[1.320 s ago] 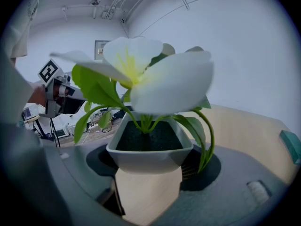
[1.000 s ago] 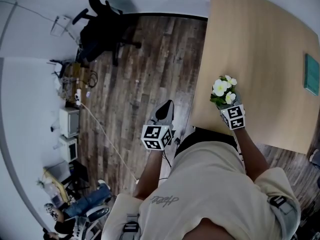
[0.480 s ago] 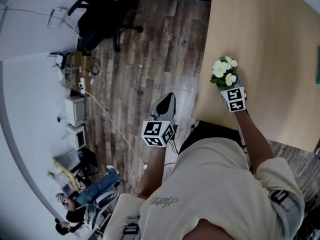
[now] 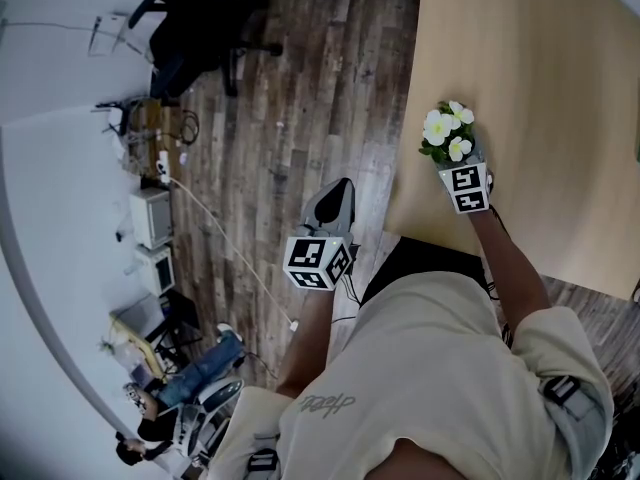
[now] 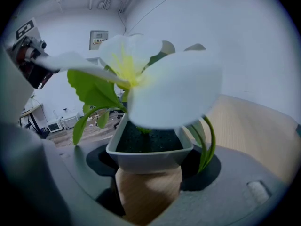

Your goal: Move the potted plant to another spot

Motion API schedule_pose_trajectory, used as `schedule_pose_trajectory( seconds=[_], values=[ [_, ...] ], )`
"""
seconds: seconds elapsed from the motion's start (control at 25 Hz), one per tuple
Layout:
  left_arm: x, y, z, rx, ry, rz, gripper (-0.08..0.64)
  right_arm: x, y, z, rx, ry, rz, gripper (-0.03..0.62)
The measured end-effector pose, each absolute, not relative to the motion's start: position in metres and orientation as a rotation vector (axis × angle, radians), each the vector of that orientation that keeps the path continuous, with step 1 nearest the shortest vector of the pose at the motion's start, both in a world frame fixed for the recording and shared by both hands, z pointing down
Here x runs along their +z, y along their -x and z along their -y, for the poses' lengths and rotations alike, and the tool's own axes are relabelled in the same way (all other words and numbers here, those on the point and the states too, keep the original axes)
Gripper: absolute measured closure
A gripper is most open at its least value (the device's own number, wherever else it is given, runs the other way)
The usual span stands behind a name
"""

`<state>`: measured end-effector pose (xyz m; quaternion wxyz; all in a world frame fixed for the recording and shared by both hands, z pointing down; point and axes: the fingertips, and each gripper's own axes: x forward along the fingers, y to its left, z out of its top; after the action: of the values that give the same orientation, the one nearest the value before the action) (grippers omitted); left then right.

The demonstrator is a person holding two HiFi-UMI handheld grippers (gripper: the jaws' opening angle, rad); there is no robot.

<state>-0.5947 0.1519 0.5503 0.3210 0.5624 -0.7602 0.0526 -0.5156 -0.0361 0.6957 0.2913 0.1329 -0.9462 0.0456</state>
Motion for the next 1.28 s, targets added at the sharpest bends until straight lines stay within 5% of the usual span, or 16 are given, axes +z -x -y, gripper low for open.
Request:
schedule_pose_trajectory(
  seconds=[1.28],
  values=[
    [0.544,0.587,-0.163,0.029,-1.532,2.024,0.543,0.706,0.473,0.011,0.097,-0.371,2.37,0.219]
  ],
)
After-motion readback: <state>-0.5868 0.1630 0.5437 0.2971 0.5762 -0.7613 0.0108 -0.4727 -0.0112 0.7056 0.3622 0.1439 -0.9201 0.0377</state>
